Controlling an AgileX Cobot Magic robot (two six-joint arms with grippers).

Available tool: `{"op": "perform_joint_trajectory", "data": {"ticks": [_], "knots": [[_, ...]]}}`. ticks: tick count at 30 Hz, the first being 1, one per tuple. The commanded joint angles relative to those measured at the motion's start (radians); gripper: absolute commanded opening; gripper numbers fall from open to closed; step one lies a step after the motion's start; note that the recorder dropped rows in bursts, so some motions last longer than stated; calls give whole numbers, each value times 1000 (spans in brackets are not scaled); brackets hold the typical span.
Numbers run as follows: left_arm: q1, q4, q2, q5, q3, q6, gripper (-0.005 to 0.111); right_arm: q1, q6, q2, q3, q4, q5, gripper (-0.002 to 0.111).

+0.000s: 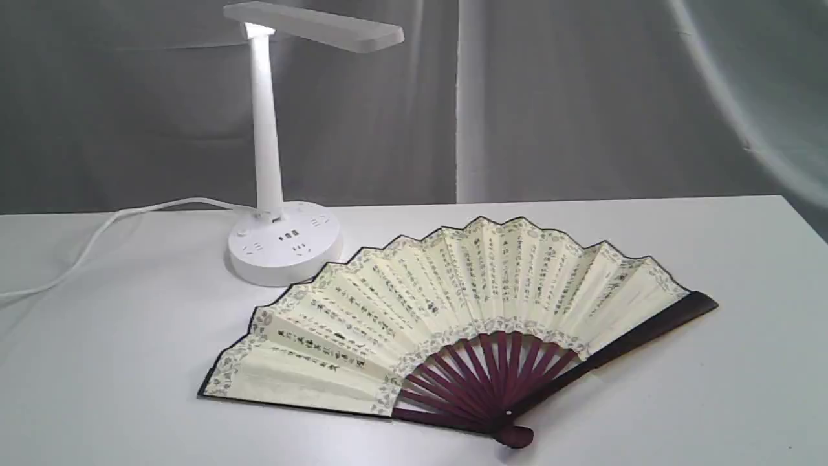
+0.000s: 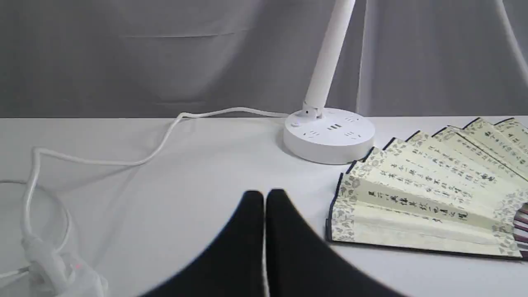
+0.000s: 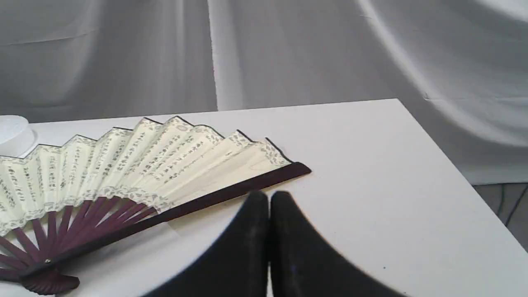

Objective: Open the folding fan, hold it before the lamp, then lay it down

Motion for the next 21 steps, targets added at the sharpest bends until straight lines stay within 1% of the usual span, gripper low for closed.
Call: {"op": "perform_joint_trajectory", "data": {"ticks": [1,8,21], "knots": [[-5,-4,-3,5,4,-3,0,5,1,-5,3,1,3,0],[-5,-4,-3,5,4,-3,0,5,1,-5,3,-99,9,0],[-5,-4,-3,5,4,-3,0,5,2,-5,3,-119,9,0]]}}
